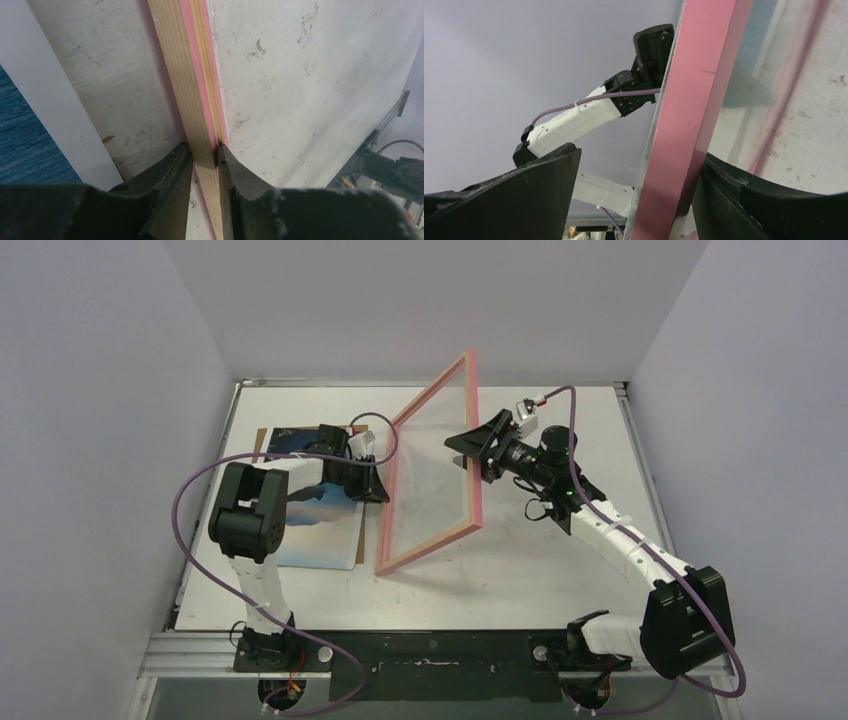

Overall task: Put the photo into the frame
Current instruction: Pick up the photo frame from the center of the board.

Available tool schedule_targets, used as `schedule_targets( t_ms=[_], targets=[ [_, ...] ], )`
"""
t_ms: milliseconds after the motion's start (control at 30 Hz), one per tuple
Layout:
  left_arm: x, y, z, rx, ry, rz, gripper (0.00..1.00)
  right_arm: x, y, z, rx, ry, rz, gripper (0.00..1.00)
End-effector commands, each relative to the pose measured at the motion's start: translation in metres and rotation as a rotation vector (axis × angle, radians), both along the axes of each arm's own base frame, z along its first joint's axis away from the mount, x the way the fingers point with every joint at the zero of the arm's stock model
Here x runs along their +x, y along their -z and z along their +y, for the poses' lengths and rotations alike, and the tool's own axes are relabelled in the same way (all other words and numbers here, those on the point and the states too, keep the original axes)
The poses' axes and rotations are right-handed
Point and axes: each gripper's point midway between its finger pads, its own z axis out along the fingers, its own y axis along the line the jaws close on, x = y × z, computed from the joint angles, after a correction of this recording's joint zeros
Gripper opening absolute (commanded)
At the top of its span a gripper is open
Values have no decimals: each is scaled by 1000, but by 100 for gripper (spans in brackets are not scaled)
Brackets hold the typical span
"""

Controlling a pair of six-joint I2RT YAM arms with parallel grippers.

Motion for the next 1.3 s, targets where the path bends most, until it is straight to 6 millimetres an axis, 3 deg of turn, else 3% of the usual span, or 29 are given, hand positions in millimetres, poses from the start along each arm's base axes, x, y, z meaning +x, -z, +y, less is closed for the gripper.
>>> schedule_targets(
  t_ms=[0, 233, 333, 467, 567, 733, 800, 900, 1067, 1167, 1267],
  targets=[
    [-2, -2, -9, -5, 24, -27, 23, -12, -47, 14, 116, -53, -138, 74],
    [-3, -17, -15, -42, 40, -44, 24, -9, -37, 17, 91, -34, -100, 62],
    [-2, -31, -14, -53, 42, -62, 35, -5, -35, 16, 74, -15, -89, 54],
    [8, -61, -7, -98, 21, -96, 40, -4, -37, 18, 87, -13, -89, 41],
    [10, -79, -4, -107, 27, -120, 42, -6, -40, 22, 94, -25, -100, 40],
    [4, -85, -3, -96, 47, -115, 42, -9, -47, 28, 106, -48, -117, 41],
    [5, -97, -1, -102, 46, -129, 43, -9, -50, 29, 105, -43, -124, 40],
    [14, -142, 5, -130, 38, -201, 48, -7, -51, 28, 67, -25, -128, 40],
    [11, -253, 17, -168, 63, -420, 72, -6, -55, 31, 23, -3, -146, 39],
    [-18, -305, 13, -185, 147, -555, 85, -5, -57, 33, 17, 7, -147, 37],
    [-61, -330, -1, -125, 313, -702, 92, -4, -57, 34, 14, 18, -144, 36]
  ],
)
